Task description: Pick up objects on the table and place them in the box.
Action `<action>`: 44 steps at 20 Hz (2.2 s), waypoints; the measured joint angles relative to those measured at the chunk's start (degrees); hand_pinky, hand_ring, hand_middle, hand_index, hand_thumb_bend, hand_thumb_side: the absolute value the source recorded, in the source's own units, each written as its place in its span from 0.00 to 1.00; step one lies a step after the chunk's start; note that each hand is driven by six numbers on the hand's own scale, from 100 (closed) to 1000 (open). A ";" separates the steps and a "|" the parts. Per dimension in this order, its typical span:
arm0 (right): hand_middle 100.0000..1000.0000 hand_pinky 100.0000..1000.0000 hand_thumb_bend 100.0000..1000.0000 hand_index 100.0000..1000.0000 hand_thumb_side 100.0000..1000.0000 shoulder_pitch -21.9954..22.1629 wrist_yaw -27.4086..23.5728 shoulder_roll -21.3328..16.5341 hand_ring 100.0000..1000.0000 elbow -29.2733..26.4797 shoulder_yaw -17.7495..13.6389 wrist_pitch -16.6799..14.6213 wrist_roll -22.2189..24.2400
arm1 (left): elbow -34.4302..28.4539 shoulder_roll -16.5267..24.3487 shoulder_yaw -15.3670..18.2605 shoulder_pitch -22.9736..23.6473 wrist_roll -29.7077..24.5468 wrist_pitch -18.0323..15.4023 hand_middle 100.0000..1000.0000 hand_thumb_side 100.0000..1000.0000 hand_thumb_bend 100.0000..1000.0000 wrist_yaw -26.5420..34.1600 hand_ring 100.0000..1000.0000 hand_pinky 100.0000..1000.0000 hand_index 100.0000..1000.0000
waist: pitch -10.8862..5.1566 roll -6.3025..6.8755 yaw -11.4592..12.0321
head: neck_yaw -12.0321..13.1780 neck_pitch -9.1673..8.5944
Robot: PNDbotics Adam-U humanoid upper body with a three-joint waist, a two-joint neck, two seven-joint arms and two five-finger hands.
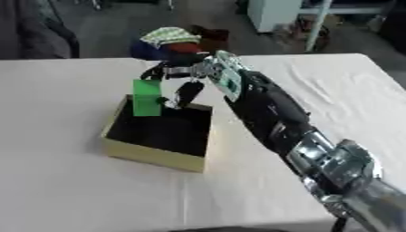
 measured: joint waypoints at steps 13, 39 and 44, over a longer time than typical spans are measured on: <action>0.99 0.86 0.06 1.00 0.70 0.72 6.37 -0.22 0.92 1.95 0.24 -1.95 -1.95 | 0.01 0.00 0.00 0.00 -0.02 0.02 0.45 0.43 0.00 0.00 0.49 0.63 0.62 | 0.00 -0.31 -0.15 | 0.16 0.00; 0.90 0.85 0.00 1.00 0.13 3.91 -10.58 -12.23 0.85 -11.77 -15.76 -5.80 -5.80 | 0.11 -0.58 0.06 0.58 0.19 -0.31 0.45 0.42 0.00 -0.22 0.49 0.64 0.62 | 0.31 0.36 -1.01 | 1.43 0.00; 0.89 0.85 0.00 1.00 0.13 4.32 -11.35 -12.29 0.85 -12.68 -15.99 -5.09 -5.09 | 0.11 -1.00 0.07 0.64 0.16 -0.61 0.45 0.42 0.00 -0.48 0.49 0.63 0.62 | 0.32 0.45 -0.85 | 1.50 0.00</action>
